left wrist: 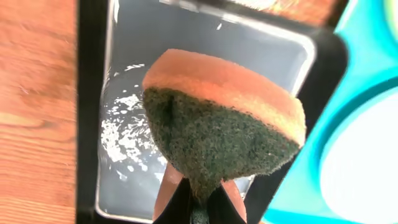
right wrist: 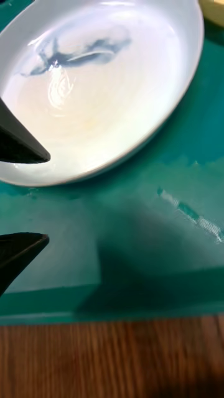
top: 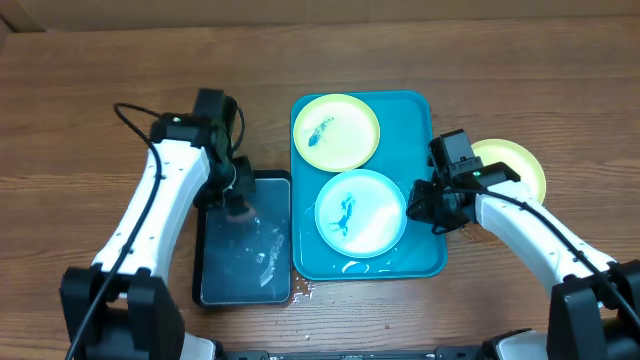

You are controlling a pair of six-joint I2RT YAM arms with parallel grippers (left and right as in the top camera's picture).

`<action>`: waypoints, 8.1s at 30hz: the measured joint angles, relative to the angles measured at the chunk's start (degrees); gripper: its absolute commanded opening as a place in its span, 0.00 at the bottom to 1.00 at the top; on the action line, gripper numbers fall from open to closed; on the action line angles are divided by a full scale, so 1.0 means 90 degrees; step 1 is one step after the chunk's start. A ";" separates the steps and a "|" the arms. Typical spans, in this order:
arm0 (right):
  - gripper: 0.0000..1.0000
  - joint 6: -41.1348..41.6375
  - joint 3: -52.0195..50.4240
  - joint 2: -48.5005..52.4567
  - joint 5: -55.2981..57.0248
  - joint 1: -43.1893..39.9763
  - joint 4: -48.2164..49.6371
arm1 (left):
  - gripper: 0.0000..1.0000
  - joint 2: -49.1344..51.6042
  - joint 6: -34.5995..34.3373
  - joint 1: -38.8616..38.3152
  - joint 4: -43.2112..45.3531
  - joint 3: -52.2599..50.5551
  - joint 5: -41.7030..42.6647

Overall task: Clean dirty plates on tray and stack at the side
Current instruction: 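Grasp the sponge in the basin with the left gripper and lift it, then scrub the light-blue plate with the sponge while the right gripper holds it, then return the sponge to the basin with the left gripper, then lift the light-blue plate with the right gripper and tilt it over the basin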

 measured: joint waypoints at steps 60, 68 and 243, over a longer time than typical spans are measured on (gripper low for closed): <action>0.04 0.0362 -0.0648 0.0464 -0.0051 0.0432 0.1333 | 0.04 0.2977 -0.0879 -0.2679 0.1564 0.1234 0.2387; 0.04 0.0364 -0.0646 0.0466 -0.0041 0.0457 0.1304 | 0.04 0.3043 -0.1355 -0.2671 0.0597 0.1297 0.0993; 0.04 -0.0884 0.2684 0.0248 0.6720 0.6103 0.0226 | 1.00 -0.1868 -0.0794 0.1042 -0.1620 0.3874 -0.0379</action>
